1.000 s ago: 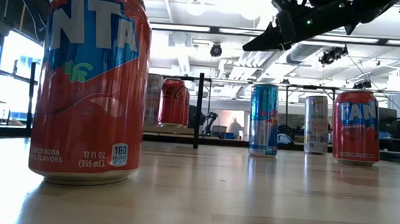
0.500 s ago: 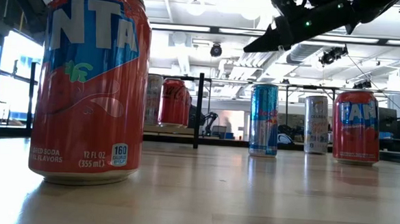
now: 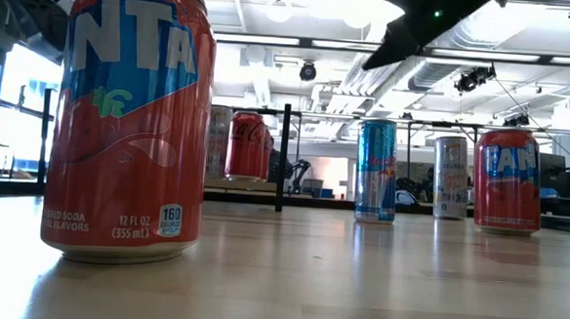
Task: Place canned beverage on shelf
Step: Put the white yellow soda can aligned with the other white yellow soda can on the shelf
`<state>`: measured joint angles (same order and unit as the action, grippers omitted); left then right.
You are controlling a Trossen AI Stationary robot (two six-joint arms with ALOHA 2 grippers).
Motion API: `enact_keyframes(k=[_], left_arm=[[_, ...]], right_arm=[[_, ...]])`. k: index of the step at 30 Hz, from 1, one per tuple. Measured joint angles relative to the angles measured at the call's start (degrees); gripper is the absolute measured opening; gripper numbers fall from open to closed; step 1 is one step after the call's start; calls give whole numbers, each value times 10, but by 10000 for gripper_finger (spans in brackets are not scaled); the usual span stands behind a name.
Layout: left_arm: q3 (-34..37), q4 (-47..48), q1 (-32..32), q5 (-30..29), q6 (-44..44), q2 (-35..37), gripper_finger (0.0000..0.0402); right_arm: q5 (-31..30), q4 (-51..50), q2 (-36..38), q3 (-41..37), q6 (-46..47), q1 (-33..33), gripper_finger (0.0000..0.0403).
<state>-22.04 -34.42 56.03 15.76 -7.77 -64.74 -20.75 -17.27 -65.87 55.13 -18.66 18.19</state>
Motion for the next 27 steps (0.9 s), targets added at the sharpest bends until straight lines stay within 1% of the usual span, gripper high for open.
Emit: enact_keyframes(k=[3,7,12,16,18,20,24,27], left_arm=[[35,-48,-10,0,5,2,0],[65,-93,-19,0,12,2,0],[73,-89,-21,-1,6,2,0],[73,-88,-21,-1,6,2,0],[73,-88,-21,-1,3,2,0],[73,-88,-21,-1,0,2,0],[73,-88,-21,-1,0,2,0],[73,-88,-21,-1,0,2,0]], right_arm=[[0,-93,0,23,38,34,0],[31,-217,0,57,94,90,0],[33,-335,-6,127,151,161,0],[66,-416,-46,183,201,224,6],[81,-454,-73,204,201,240,23],[83,-485,-103,222,197,248,50],[59,-541,-164,261,199,251,124],[56,-581,-207,290,199,251,182]])
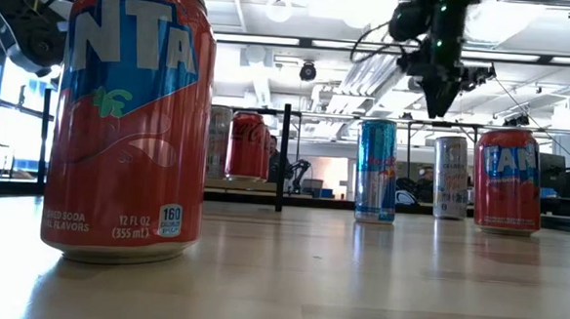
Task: Place canned beverage on shelf
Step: Put the white yellow soda can aligned with the other white yellow soda can on the shelf
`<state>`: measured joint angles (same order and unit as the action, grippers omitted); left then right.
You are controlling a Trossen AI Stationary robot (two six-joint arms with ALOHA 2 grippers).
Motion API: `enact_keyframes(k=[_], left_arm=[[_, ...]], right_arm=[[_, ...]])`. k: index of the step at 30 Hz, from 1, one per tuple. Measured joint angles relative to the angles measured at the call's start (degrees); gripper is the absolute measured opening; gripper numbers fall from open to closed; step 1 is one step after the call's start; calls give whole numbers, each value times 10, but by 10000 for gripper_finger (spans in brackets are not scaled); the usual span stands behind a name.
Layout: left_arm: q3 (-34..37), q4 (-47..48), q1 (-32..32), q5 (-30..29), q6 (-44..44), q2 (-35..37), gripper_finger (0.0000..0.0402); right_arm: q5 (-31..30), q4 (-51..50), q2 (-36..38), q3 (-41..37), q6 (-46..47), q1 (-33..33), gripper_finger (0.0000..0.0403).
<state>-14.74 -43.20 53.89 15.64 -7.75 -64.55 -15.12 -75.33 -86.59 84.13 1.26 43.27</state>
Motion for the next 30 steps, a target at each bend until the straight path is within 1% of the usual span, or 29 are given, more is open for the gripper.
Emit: enact_keyframes(k=[2,4,7,14,17,18,20,24,26,30], left_arm=[[0,0,0,0,0,0,0],[0,0,0,0,0,0,0],[0,0,0,0,0,0,0],[0,0,0,0,1,0,0],[0,1,0,0,2,0,0],[0,1,0,0,2,0,0],[0,1,0,0,2,0,0],[0,1,0,0,2,0,0],[0,1,0,0,3,0,0],[0,1,0,1,6,0,0]], right_arm=[[2,-23,-24,16,0,0,216],[4,-42,-42,26,-4,3,241],[6,-49,-55,26,-17,16,259],[10,-34,-55,-9,-13,55,261],[51,-15,-53,-25,-17,68,261],[52,-12,-53,-30,-17,71,261],[50,-4,-49,-39,-17,74,261],[15,10,-50,-50,-17,75,261],[7,10,-51,-50,-17,75,261],[21,8,-51,-42,-17,74,261]])
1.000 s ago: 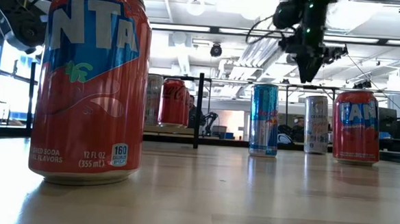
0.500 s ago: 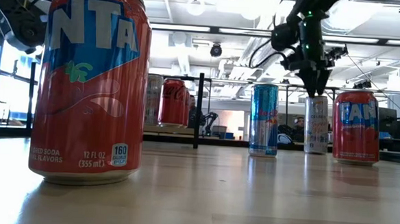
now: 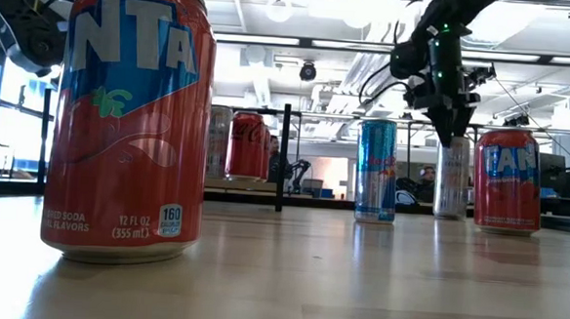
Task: Place canned beverage on shelf
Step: Put the white yellow soda can aligned with the other white yellow soda can on the shelf
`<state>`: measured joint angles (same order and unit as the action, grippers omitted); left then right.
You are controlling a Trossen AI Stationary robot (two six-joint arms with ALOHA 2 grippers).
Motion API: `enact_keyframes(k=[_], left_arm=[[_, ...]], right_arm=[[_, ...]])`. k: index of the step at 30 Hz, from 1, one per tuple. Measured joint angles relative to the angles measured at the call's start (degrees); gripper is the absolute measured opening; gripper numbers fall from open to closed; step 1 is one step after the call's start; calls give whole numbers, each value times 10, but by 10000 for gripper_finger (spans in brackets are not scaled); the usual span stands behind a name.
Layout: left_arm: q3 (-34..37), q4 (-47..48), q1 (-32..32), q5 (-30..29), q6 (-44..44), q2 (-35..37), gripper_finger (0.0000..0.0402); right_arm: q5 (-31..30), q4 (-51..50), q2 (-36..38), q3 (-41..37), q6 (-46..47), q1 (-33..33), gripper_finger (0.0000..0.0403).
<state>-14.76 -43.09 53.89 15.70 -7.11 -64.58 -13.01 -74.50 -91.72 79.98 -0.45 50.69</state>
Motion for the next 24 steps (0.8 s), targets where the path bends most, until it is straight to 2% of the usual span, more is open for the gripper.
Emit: enact_keyframes(k=[7,14,24], left_arm=[[0,0,0,0,0,0,0],[0,3,0,14,0,0,0],[0,3,0,23,0,0,0]], right_arm=[[27,-2,1,6,0,-2,261],[26,-33,2,11,5,-18,261],[11,-79,3,89,2,-53,261]])
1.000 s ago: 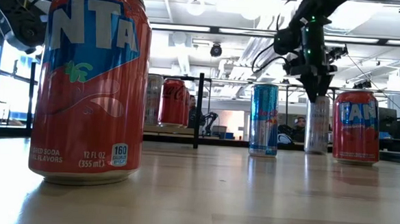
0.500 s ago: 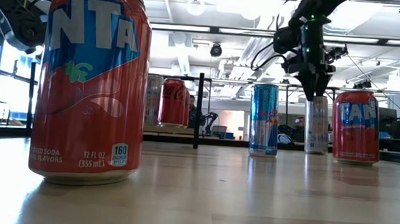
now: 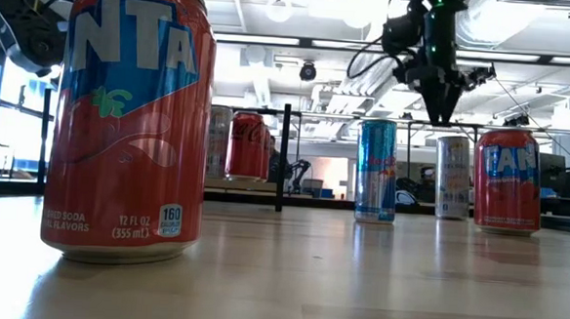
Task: Place canned beverage on shelf
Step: Put the white yellow soda can aligned with the other white yellow soda can on the shelf
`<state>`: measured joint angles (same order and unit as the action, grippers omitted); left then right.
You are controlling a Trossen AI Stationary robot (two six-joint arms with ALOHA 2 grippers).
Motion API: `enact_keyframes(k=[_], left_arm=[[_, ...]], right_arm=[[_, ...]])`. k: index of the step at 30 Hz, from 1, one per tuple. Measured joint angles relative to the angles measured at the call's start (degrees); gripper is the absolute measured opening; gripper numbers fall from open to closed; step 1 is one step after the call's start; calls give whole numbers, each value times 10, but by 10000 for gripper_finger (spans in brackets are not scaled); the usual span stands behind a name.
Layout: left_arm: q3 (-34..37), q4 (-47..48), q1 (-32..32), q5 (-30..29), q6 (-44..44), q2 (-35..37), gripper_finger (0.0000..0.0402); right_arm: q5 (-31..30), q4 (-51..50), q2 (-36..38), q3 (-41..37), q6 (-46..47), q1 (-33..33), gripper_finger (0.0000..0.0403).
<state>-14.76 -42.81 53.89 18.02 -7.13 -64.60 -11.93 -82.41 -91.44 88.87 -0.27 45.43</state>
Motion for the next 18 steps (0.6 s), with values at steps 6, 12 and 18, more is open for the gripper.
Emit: enact_keyframes(k=[6,12,18], left_arm=[[0,1,0,0,0,0,0],[0,1,0,0,0,0,0],[0,1,0,0,0,0,0]], right_arm=[[17,-11,0,-26,9,41,261],[28,31,0,-60,-5,70,261],[39,45,0,-63,-16,75,261]])
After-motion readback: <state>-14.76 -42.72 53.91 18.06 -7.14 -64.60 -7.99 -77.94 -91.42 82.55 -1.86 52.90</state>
